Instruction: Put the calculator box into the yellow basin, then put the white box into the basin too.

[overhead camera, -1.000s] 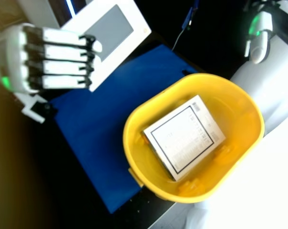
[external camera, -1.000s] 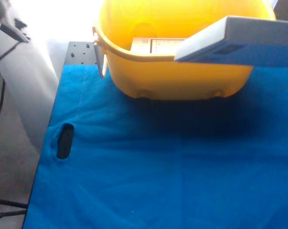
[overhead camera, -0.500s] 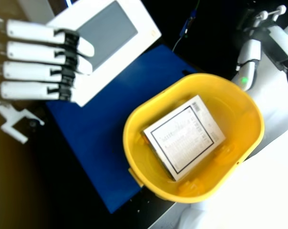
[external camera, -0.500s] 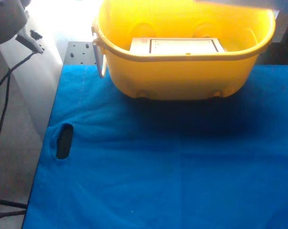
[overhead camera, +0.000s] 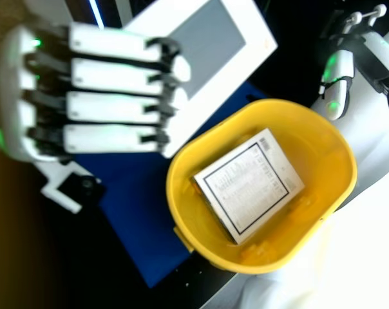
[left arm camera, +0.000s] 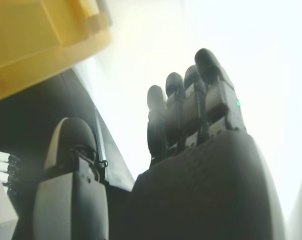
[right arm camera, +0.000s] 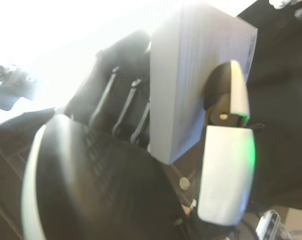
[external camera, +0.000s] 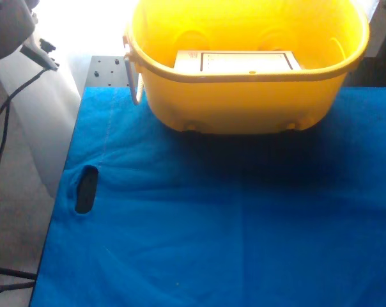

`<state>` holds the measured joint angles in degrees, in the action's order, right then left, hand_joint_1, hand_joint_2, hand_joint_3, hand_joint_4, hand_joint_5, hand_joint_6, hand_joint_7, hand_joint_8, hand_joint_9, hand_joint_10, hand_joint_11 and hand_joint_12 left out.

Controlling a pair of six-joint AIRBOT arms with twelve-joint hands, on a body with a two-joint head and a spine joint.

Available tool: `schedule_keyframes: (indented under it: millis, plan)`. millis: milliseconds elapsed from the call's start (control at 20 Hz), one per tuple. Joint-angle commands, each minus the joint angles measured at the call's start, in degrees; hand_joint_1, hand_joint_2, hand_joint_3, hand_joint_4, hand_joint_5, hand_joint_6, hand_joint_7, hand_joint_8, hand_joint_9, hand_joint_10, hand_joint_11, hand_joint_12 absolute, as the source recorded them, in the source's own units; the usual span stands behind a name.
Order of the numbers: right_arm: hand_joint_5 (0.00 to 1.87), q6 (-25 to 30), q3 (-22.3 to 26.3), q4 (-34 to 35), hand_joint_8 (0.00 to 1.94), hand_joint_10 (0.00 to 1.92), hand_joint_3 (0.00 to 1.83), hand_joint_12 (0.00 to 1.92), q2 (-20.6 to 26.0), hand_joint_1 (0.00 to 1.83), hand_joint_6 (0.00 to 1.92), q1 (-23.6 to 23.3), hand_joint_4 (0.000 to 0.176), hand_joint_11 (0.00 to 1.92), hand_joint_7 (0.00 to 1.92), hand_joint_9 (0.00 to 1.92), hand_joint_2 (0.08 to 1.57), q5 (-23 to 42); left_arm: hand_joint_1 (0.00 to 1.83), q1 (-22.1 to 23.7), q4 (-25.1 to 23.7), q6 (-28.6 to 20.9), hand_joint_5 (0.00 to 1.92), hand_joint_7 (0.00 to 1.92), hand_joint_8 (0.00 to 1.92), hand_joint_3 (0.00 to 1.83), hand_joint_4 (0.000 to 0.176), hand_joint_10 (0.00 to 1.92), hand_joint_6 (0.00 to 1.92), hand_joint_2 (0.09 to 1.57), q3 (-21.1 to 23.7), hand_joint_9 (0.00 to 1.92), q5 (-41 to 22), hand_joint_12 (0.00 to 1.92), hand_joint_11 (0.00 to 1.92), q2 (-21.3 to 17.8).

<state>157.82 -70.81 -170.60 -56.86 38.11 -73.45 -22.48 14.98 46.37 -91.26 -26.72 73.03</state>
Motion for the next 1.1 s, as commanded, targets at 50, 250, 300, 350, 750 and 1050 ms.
schedule_keyframes:
  millis: [50,250,300,350,750,1050]
  plan:
    - [0.93,0.46,-1.69,-1.97,0.92,1.37,0.0,1.57,-1.63,1.37,0.96,-2.44,0.0,0.77,1.02,0.86,1.12,-2.34,0.61,1.29,-1.01,-0.31,0.35,0.26,0.01,0.0,0.041,0.01,0.01,1.12,0.66,0.15,-8.2,0.55,0.0,-0.44]
    - [0.97,0.47,-5.2,-1.97,1.25,1.36,0.0,1.85,-5.44,1.25,1.05,-4.7,0.0,0.4,0.73,0.55,1.18,4.37,0.56,2.34,-2.53,-0.32,0.38,0.29,0.01,0.0,0.052,0.02,0.01,1.11,2.13,0.2,-8.96,0.65,0.0,-0.92]
    - [0.96,0.47,-6.21,-1.97,1.17,1.21,0.0,1.76,-6.45,1.22,1.13,-5.29,0.0,0.39,0.8,0.61,1.17,6.09,0.53,2.4,-2.72,-0.32,0.37,0.28,0.0,0.0,0.051,0.01,0.01,1.12,2.46,0.19,-9.12,0.67,0.0,-1.17]
    - [0.96,0.47,-6.91,-1.97,1.17,1.21,0.0,1.76,-7.12,1.22,1.13,-5.75,0.0,0.39,0.8,0.61,1.17,7.42,0.53,2.48,-2.84,-0.32,0.37,0.28,0.0,0.0,0.051,0.01,0.01,1.12,2.7,0.19,-9.15,0.67,0.0,-1.42]
    - [0.27,0.52,-9.09,-1.97,0.04,0.13,0.0,0.91,-8.9,1.09,0.08,-7.06,0.104,0.0,0.14,0.03,0.85,11.93,0.59,2.97,-3.09,-0.34,0.35,0.23,0.01,0.02,0.039,0.01,0.02,1.19,6.16,0.15,-11.67,0.77,0.0,-4.82]
    - [0.03,0.59,-8.47,-1.97,0.0,0.0,0.0,0.0,-8.12,1.0,0.01,-7.53,0.105,0.0,0.0,0.0,0.81,10.49,0.6,2.62,-2.69,-0.34,0.36,0.21,0.01,0.01,0.051,0.01,0.01,1.19,6.95,0.16,-12.33,0.75,0.0,-5.72]
